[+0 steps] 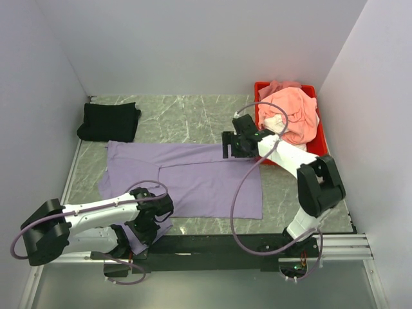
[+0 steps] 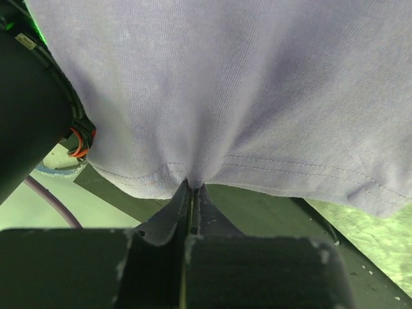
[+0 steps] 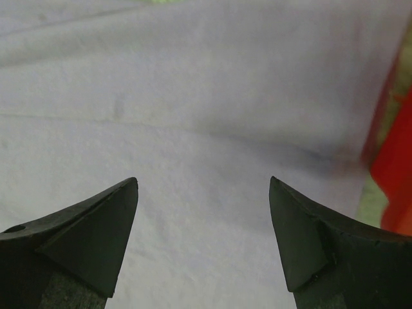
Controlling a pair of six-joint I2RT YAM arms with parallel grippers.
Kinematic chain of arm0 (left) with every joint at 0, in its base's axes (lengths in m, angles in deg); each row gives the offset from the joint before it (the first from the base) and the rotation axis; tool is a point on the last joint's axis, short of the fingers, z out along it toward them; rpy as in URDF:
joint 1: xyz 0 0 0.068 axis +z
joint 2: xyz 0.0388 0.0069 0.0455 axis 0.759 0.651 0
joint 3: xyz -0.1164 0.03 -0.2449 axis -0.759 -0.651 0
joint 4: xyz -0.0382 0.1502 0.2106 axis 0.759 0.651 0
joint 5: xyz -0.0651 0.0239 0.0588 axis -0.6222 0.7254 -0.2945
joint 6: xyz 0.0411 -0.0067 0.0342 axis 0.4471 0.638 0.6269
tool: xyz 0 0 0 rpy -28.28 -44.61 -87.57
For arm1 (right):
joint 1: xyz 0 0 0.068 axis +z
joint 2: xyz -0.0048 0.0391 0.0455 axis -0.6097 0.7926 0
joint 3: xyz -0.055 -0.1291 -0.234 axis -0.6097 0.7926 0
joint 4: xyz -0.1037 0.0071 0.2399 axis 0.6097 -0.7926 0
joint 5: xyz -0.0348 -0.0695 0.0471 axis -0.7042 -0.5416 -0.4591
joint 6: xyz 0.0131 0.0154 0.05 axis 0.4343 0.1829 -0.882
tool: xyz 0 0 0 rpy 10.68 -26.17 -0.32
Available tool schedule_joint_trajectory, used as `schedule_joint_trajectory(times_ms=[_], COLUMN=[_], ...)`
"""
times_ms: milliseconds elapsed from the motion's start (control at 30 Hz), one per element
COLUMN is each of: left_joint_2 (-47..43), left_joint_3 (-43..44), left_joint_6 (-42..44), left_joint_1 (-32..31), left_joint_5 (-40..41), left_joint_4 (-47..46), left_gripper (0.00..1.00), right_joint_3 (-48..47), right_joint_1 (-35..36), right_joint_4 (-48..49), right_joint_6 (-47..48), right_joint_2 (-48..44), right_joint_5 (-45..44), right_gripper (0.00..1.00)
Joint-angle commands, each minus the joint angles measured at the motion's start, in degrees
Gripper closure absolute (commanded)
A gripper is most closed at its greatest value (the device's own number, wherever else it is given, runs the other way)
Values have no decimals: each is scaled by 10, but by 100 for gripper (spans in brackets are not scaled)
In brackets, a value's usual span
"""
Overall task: Fold and stack the t-shirts
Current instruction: Fold the tshirt
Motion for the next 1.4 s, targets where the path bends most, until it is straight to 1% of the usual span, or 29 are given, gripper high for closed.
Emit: schedule_joint_trajectory(times_ms=[0, 300, 333, 433, 467, 567, 633, 733, 900, 1033, 1200, 1333, 1367], left_joint_2=[-1, -36, -42, -47, -48, -47, -47, -42, -26, -32, -28, -30, -32], left_joint_3=[-39, -3, 1, 17, 22, 31, 34, 41, 81, 89, 105, 116, 116], left_joint_6=[-12, 8, 9, 16, 22, 26, 28, 31, 23, 28, 19, 10, 12], left_joint_1=[-3, -1, -2, -1, -2, -1, -1, -2, -1, -1, -1, -1, -1], left_joint_5=[35, 68, 73, 89, 98, 103, 107, 111, 137, 144, 156, 171, 174], left_joint_4=[-93, -66, -62, -49, -45, -35, -35, -29, 37, 38, 75, 110, 110], left_gripper=[99, 99, 99, 99, 99, 99, 99, 99, 99, 99, 99, 99, 99], right_joint_3=[35, 195, 206, 238, 244, 266, 285, 303, 333, 348, 376, 378, 379], right_joint_1=[-1, 20, 25, 66, 94, 133, 137, 136, 131, 122, 102, 93, 90], right_joint_4=[4, -69, -81, -111, -119, -147, -159, -175, -172, -170, -144, -140, -137], right_joint_6=[-41, -112, -120, -146, -159, -194, -207, -241, -264, -263, -261, -251, -249], right_joint_2=[-70, -222, -245, -278, -281, -288, -294, -308, -319, -312, -321, -312, -311], right_joint_5=[-25, -42, -36, -26, -28, -30, -42, -60, -43, -34, -12, -21, -21], right_gripper=[12, 12, 12, 13, 13, 13, 13, 13, 14, 17, 24, 28, 32])
